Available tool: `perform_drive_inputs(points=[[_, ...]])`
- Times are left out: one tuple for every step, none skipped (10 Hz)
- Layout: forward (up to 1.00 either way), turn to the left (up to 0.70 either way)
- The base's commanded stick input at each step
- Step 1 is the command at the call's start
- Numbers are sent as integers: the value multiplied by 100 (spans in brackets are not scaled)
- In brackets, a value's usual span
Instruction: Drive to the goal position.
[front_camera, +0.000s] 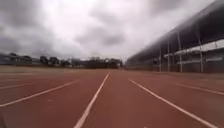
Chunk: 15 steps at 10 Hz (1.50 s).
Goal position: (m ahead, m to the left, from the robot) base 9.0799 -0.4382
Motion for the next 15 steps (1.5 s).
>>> perform_drive_inputs(points=[[70, -2], [70, -6], [70, -10], [70, -14], [70, -18], [70, -22], [70, -26], [70, -31], [70, -35], [70, -35], [70, -35], [70, -35], [70, -35], [70, -35], [70, -35]])
